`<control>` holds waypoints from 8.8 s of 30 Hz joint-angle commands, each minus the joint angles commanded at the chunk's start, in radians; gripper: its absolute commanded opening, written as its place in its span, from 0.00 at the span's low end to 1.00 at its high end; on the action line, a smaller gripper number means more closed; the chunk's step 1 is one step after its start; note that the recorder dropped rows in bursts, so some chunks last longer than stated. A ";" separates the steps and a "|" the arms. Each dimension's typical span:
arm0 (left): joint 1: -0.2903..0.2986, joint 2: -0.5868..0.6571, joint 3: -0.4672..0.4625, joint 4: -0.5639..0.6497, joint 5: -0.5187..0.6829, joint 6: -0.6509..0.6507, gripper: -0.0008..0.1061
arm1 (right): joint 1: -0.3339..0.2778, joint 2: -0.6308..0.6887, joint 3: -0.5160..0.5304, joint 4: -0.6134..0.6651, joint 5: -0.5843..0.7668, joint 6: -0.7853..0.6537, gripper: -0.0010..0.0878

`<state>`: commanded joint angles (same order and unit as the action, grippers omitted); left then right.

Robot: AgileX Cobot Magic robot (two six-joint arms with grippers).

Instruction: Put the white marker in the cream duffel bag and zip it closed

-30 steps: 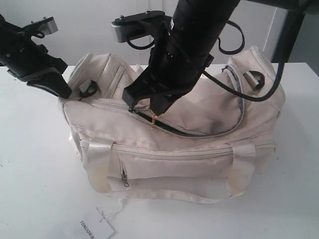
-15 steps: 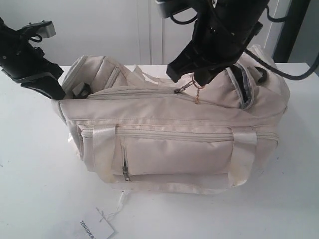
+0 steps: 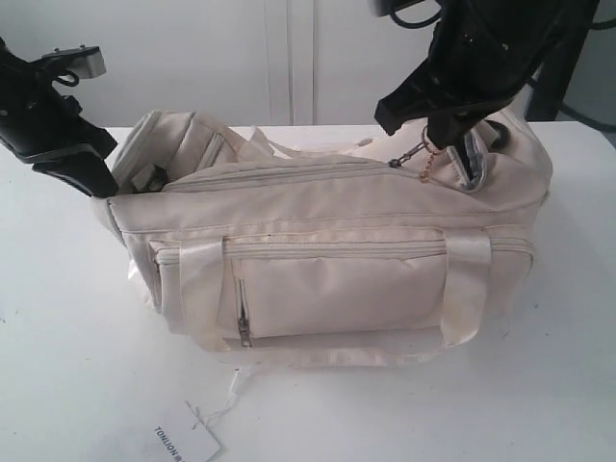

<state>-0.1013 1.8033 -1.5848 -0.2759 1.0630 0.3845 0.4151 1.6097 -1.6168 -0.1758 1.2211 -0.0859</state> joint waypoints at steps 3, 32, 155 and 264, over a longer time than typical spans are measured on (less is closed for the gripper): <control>0.000 0.000 0.000 0.005 0.015 -0.008 0.01 | 0.000 -0.002 0.000 0.000 0.000 0.000 0.01; 0.000 0.000 0.000 0.095 -0.128 0.041 0.01 | 0.002 -0.002 0.002 0.186 0.000 -0.047 0.01; -0.290 0.006 0.002 -0.158 0.053 0.897 0.01 | 0.002 0.008 0.002 -0.200 -0.049 0.208 0.01; -0.879 -0.221 0.446 0.439 -0.896 0.085 0.62 | 0.002 0.008 0.002 0.098 0.000 0.045 0.01</control>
<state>-0.9801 1.5818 -1.1391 0.1630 0.1668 0.4692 0.4173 1.6176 -1.6152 -0.0777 1.2211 -0.0409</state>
